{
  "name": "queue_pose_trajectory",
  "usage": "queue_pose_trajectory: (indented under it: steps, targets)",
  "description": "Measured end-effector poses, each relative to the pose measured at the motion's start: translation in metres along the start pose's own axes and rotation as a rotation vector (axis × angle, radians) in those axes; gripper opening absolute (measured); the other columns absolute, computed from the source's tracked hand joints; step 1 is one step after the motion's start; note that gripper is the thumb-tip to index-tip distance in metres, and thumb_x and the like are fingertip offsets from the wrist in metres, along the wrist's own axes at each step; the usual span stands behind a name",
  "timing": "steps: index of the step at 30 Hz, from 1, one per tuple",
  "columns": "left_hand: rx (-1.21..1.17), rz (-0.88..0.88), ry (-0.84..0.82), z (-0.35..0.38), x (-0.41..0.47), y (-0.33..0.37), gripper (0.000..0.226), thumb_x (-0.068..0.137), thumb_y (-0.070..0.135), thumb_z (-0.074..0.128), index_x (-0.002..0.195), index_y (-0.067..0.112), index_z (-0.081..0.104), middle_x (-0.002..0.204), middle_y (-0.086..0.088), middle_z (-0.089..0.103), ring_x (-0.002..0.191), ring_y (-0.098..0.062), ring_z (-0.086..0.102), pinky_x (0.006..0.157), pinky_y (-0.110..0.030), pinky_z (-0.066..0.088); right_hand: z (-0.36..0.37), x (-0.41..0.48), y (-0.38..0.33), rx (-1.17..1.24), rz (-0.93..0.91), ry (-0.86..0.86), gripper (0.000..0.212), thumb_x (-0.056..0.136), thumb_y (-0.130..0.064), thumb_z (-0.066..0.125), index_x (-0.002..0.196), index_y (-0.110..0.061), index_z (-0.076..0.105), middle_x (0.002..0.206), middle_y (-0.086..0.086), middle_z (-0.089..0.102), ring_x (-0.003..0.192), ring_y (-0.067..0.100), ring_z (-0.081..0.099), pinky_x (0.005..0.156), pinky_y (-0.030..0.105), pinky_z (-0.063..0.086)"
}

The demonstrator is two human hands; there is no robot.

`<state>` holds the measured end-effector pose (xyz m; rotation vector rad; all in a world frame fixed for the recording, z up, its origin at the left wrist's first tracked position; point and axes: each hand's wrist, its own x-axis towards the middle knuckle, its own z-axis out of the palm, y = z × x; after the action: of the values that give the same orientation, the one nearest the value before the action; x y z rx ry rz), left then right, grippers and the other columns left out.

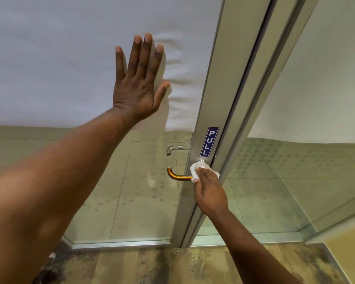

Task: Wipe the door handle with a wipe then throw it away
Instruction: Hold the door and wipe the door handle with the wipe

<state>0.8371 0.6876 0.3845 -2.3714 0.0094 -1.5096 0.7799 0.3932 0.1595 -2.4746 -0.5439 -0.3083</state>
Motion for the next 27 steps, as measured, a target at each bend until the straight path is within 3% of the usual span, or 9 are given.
queue_pose_trajectory:
  steps: [4,9,12,16,17,20,23,27]
  targets:
    - [-0.009,0.0,-0.002,-0.002,-0.001,0.0,0.078,0.109,0.061,0.025,0.166,0.01,0.008,0.169,-0.021,0.012,0.156,-0.038,0.012,0.122,-0.06,0.002,0.004,0.003,0.004,0.166,0.177,0.057,0.042,0.108,-0.034,0.039,0.143,-0.016,0.055,0.149,0.001,0.051,0.132,0.022,0.053,0.097,0.028,0.045]
    - [0.001,-0.004,-0.004,-0.003,0.0,0.001,0.079,0.108,0.061,0.027,0.166,0.011,0.009,0.169,-0.021,0.013,0.156,-0.039,0.013,0.122,-0.063,0.005,0.008,0.006,0.001,0.157,0.084,0.066,0.042,0.106,-0.035,0.038,0.136,-0.018,0.064,0.149,0.001,0.048,0.13,0.016,0.05,0.103,0.033,0.049]
    - [0.003,-0.003,0.001,-0.002,0.0,0.001,0.079,0.108,0.061,0.028,0.166,0.011,0.009,0.169,-0.021,0.014,0.156,-0.039,0.014,0.122,-0.061,0.003,0.009,0.01,0.004,0.352,0.176,0.116,0.033,0.105,-0.017,0.046,0.13,-0.011,0.067,0.143,0.004,0.054,0.125,0.019,0.055,0.102,0.03,0.051]
    - [0.011,-0.003,-0.001,-0.003,-0.001,0.001,0.079,0.108,0.061,0.029,0.166,0.01,0.011,0.169,-0.022,0.015,0.155,-0.039,0.014,0.122,-0.061,0.003,0.004,0.012,0.014,0.353,0.22,0.115,0.04,0.094,0.011,0.052,0.128,-0.002,0.068,0.139,0.011,0.059,0.126,0.026,0.058,0.096,-0.001,0.036]
    - [0.014,-0.002,0.001,-0.003,0.0,0.001,0.079,0.108,0.061,0.029,0.166,0.01,0.012,0.168,-0.023,0.016,0.155,-0.039,0.014,0.122,-0.06,0.003,0.001,0.014,0.017,0.295,0.182,0.089,0.041,0.092,0.013,0.053,0.127,-0.001,0.068,0.138,0.012,0.06,0.124,0.027,0.058,0.098,0.001,0.037]
    - [0.018,-0.002,0.005,-0.003,0.001,0.001,0.079,0.108,0.061,0.028,0.166,0.011,0.013,0.168,-0.023,0.017,0.155,-0.039,0.015,0.122,-0.059,0.002,-0.006,0.02,0.027,0.085,0.009,0.0,0.034,0.089,0.012,0.056,0.116,-0.002,0.072,0.129,0.013,0.065,0.114,0.031,0.062,0.094,0.028,0.049]
    - [0.011,-0.005,0.001,-0.003,0.001,0.001,0.079,0.108,0.062,0.028,0.166,0.01,0.013,0.169,-0.023,0.017,0.155,-0.04,0.015,0.122,-0.06,0.003,-0.013,0.027,0.034,-0.02,-0.068,-0.041,0.028,0.09,0.006,0.062,0.112,-0.005,0.075,0.123,0.01,0.068,0.112,0.032,0.061,0.086,0.03,0.048]
    - [0.018,-0.007,0.005,-0.003,0.0,0.001,0.079,0.108,0.061,0.029,0.166,0.01,0.013,0.168,-0.023,0.017,0.155,-0.04,0.015,0.122,-0.06,0.003,-0.017,0.028,0.039,-0.182,-0.201,-0.036,0.038,0.08,-0.001,0.081,0.116,-0.01,0.076,0.12,0.007,0.071,0.107,0.032,0.062,0.083,0.038,0.054]
